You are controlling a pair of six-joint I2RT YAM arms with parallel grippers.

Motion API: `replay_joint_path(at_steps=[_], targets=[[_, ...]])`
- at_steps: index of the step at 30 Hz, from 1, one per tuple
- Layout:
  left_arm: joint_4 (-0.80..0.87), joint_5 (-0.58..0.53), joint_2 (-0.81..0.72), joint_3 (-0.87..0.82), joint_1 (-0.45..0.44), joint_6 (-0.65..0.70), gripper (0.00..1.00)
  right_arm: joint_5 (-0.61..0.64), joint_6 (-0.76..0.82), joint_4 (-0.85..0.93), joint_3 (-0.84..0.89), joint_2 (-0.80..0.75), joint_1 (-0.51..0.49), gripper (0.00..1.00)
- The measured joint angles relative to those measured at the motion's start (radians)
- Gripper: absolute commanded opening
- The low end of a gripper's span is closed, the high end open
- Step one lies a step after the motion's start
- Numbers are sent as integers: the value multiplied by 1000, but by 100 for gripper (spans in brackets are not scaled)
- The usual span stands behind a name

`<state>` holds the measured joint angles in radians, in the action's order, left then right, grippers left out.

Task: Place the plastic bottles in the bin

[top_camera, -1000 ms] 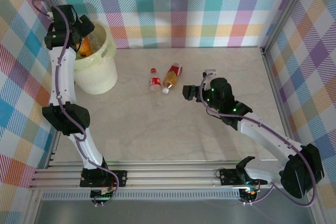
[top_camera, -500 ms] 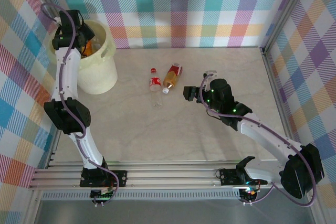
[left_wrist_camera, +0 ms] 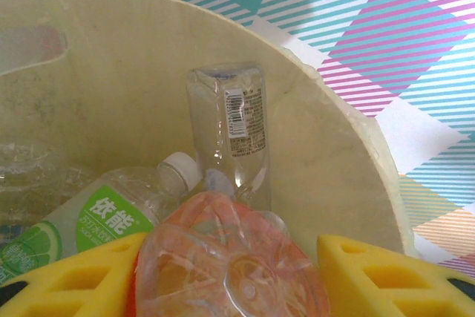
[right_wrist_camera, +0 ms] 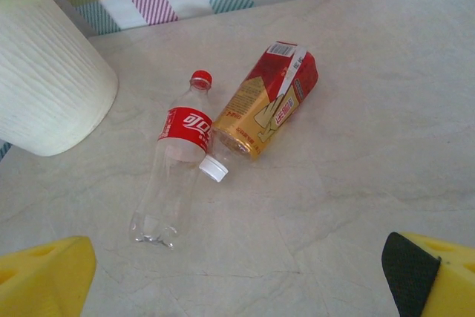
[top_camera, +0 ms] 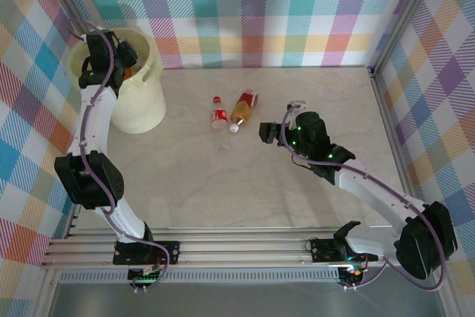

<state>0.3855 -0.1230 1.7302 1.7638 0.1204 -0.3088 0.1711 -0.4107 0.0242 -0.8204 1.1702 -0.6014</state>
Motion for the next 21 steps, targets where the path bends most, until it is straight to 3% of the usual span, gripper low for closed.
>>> replay_joint_path(at_steps=[6, 21], targets=[[-36, 15, -27, -59, 0, 11, 45, -1, -5, 0, 0, 13, 0, 100], [-90, 29, -10, -93, -2, 11, 43, -7, -27, 0, 0, 13, 0, 100]])
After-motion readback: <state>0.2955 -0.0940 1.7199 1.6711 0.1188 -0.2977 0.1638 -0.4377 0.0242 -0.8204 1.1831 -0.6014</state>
